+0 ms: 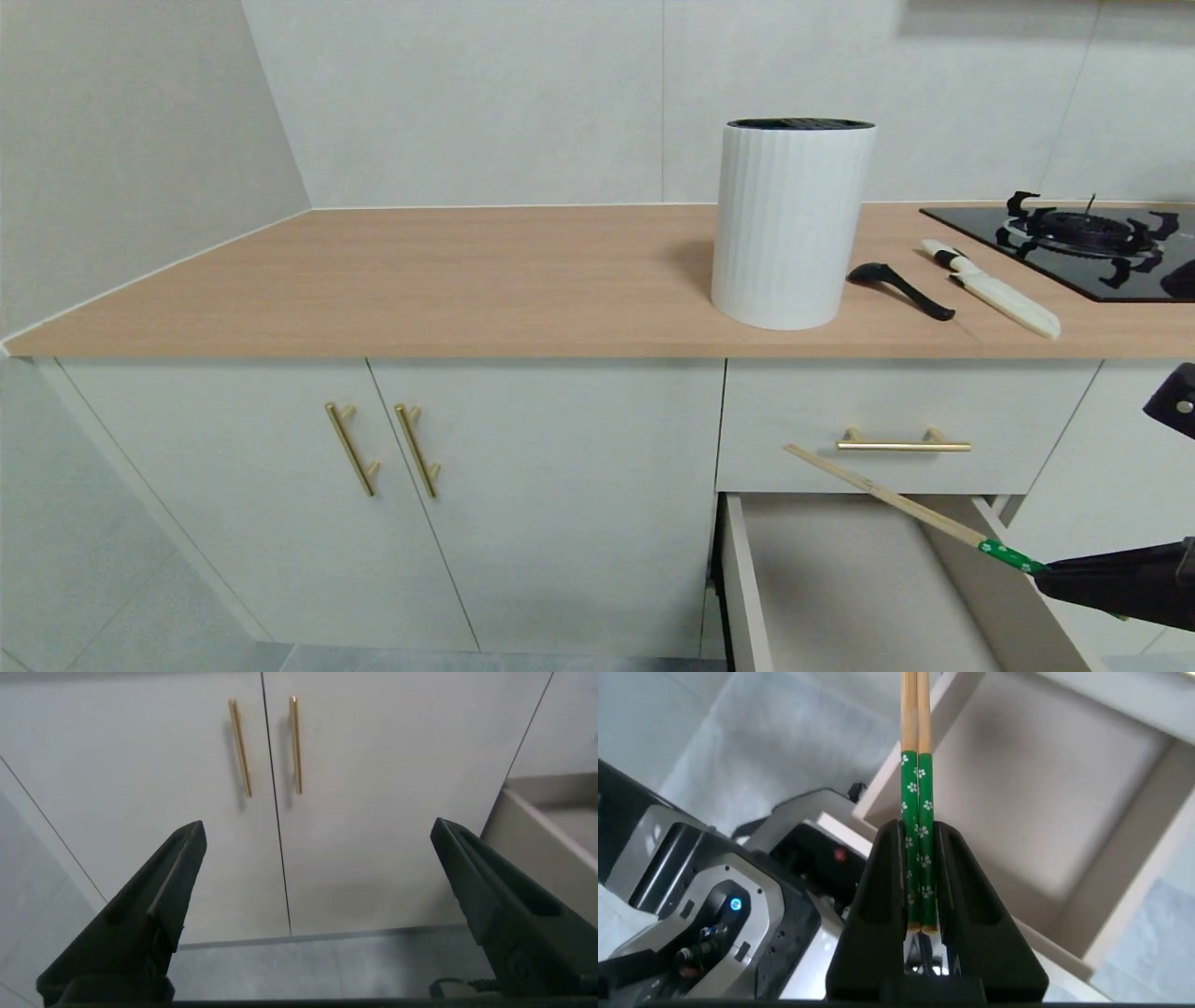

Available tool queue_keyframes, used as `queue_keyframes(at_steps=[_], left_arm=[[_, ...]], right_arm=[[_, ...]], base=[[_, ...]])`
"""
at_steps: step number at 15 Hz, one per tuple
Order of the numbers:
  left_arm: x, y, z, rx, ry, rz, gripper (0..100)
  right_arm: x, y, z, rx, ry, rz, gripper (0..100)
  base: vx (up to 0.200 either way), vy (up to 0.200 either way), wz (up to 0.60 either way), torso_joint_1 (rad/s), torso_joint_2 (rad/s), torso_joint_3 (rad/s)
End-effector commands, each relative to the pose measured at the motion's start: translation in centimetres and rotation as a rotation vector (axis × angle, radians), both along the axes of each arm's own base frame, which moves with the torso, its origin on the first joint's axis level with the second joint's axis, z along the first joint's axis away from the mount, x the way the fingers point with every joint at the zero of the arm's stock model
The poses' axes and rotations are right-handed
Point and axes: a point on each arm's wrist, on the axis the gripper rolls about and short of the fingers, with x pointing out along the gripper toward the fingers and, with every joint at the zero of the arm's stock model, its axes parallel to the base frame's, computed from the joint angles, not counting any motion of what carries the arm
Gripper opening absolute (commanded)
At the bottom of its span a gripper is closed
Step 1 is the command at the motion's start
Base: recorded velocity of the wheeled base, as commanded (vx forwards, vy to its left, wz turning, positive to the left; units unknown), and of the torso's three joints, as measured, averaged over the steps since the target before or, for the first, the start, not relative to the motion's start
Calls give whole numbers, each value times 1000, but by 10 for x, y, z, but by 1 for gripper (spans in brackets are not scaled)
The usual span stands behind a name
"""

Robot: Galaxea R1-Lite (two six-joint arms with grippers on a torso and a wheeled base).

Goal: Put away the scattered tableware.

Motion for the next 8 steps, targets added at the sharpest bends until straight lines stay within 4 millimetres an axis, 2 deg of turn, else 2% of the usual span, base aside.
queue_keyframes(at_steps=[1, 6, 8], left_arm=[[0, 0, 0, 0, 0, 0, 100], [0, 0, 0, 0, 0, 0, 100], [0, 0, 0, 0, 0, 0, 100]], right_arm=[[8, 3, -6, -16, 40, 1, 0], [15, 6, -16, -40, 85, 3, 0], [19, 8, -20, -51, 109, 1, 0]], base=[[0, 0, 0, -154, 452, 295], [0, 0, 0, -134, 449, 311], [0, 0, 0, -49, 185, 134]])
